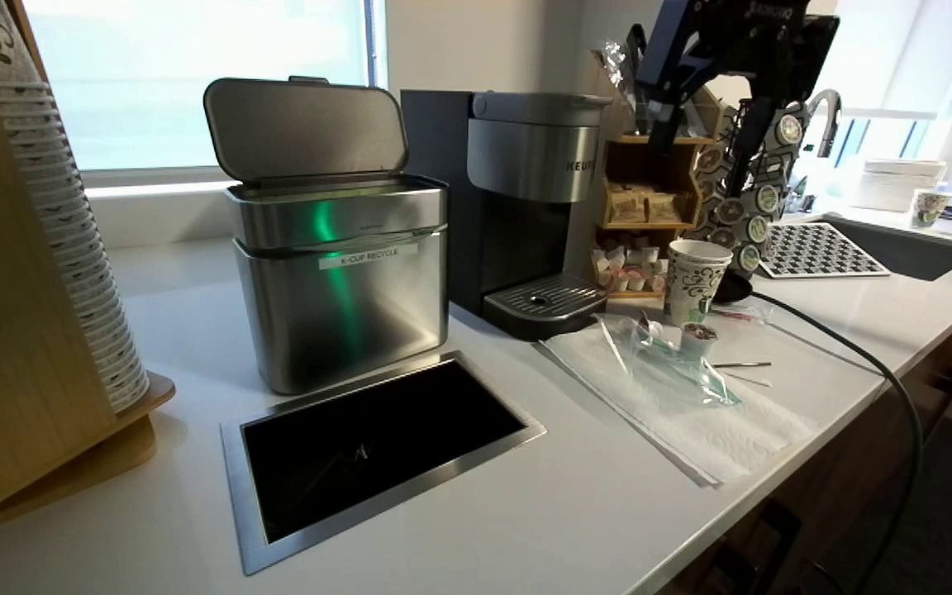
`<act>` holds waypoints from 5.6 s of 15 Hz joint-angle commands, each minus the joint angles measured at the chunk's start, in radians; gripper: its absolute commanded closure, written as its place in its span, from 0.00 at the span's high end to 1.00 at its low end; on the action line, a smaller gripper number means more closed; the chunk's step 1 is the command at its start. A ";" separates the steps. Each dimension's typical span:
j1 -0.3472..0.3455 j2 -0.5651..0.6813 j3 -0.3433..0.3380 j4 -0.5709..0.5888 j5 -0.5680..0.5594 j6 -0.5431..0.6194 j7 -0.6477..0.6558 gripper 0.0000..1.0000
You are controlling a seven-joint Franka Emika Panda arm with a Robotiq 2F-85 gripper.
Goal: Open the coffee maker, put one white container inside and then close the lid of the silver bin
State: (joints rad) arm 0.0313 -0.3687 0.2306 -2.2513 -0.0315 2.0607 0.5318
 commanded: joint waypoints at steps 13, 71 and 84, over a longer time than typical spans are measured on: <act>0.025 -0.053 -0.006 -0.246 0.324 0.668 0.287 1.00; -0.232 0.204 0.185 -0.029 0.463 1.423 0.463 1.00; -0.909 -0.142 0.793 -0.173 0.963 1.332 -0.088 1.00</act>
State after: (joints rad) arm -0.7333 -0.3321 0.8843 -2.3387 0.8468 3.4684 0.5034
